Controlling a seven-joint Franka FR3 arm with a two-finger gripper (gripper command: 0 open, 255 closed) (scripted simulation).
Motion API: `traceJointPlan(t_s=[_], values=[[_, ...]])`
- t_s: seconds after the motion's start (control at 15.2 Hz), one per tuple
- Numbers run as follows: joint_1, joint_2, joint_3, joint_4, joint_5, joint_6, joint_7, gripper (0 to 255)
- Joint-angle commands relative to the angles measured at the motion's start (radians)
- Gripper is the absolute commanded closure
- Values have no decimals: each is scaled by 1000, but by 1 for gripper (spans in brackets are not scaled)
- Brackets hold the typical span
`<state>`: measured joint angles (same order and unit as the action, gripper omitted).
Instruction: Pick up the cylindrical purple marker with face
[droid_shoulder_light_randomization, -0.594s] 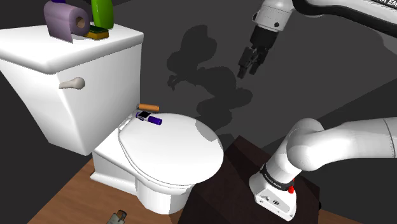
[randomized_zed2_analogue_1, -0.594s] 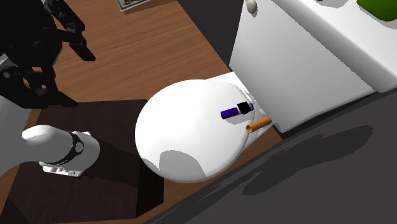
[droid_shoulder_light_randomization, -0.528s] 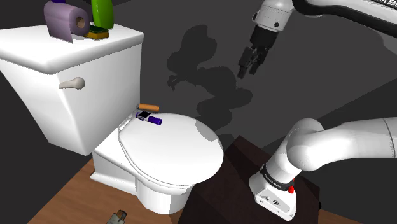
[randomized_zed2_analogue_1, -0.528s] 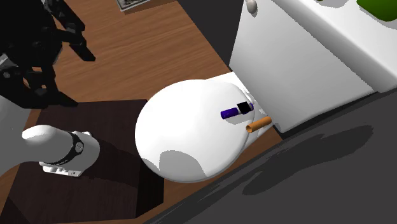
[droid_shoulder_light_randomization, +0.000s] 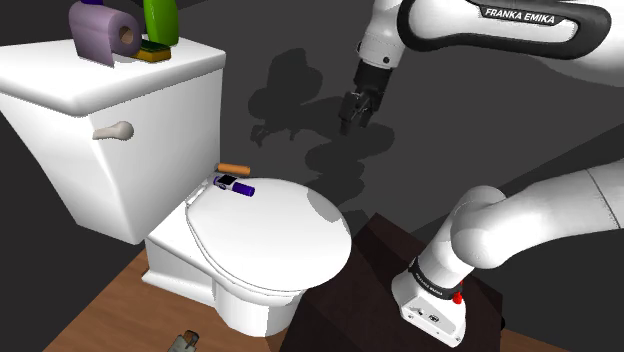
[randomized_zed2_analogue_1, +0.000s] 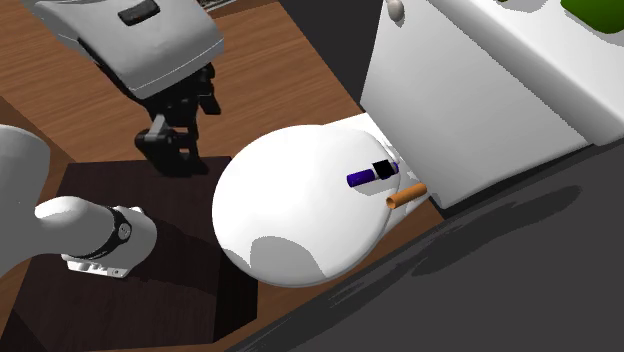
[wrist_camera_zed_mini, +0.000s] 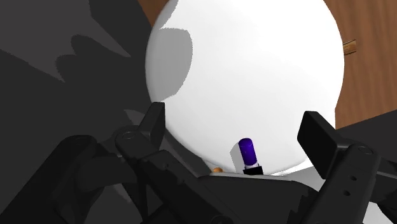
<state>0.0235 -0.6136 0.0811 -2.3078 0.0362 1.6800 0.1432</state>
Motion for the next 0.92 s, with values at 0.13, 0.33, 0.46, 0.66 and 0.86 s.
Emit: traceJointPlan(t_s=[0.13,0.33,0.46,0.66,0.86], values=[[1,154,14,32,-7,109,-4,0],[2,262,25,62,-14,177,-3,0],[3,335,33,88,-21,217,-1,0],[6,449,43,136,-34,270,3,0],[10,564,51,196,-51,314,9,0]])
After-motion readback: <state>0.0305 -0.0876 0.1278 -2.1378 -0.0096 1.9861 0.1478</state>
